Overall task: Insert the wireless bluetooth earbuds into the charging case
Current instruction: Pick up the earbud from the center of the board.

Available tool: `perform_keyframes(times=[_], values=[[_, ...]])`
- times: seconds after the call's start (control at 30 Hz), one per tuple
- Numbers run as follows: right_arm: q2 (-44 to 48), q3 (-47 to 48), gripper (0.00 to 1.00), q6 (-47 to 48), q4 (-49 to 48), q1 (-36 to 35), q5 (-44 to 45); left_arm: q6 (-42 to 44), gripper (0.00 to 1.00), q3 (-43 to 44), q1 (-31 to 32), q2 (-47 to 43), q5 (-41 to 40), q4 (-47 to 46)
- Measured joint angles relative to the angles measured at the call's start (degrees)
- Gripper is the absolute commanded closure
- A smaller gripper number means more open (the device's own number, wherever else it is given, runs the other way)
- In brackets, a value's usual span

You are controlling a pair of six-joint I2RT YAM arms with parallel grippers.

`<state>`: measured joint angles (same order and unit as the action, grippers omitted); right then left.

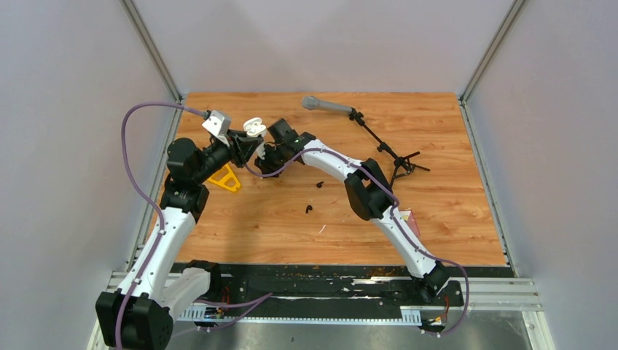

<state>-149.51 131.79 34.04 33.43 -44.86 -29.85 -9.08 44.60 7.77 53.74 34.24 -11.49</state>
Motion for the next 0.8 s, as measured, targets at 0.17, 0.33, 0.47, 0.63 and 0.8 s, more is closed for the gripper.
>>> perform_keyframes(times=[0.17,0.33,0.47,0.63,0.8], values=[[-0.20,0.07,0.77,-0.68,-0.42,0.00,-0.26,0.00,0.99,0.00,0.00,0.17,0.00,-0.07],[-0.26,0.09,0.87,-1.81,-0.85,0.04,-0.22,-0.02,0.99,0.00,0.00,0.50,0.00,-0.13],[-0.28,0.09,0.92,-2.23,-0.92,0.04,-0.07,-0.02,0.99,0.00,0.00,0.63,0.00,-0.13],[0.70,-1.16,0.94,-1.99,-0.63,0.07,0.24,-0.02,0.99,0.00,0.00,0.68,0.00,-0.22],[7.96,-11.08,0.94,-0.83,0.79,0.83,0.52,0.00,0.99,0.02,0.00,1.31,-0.02,-1.36]])
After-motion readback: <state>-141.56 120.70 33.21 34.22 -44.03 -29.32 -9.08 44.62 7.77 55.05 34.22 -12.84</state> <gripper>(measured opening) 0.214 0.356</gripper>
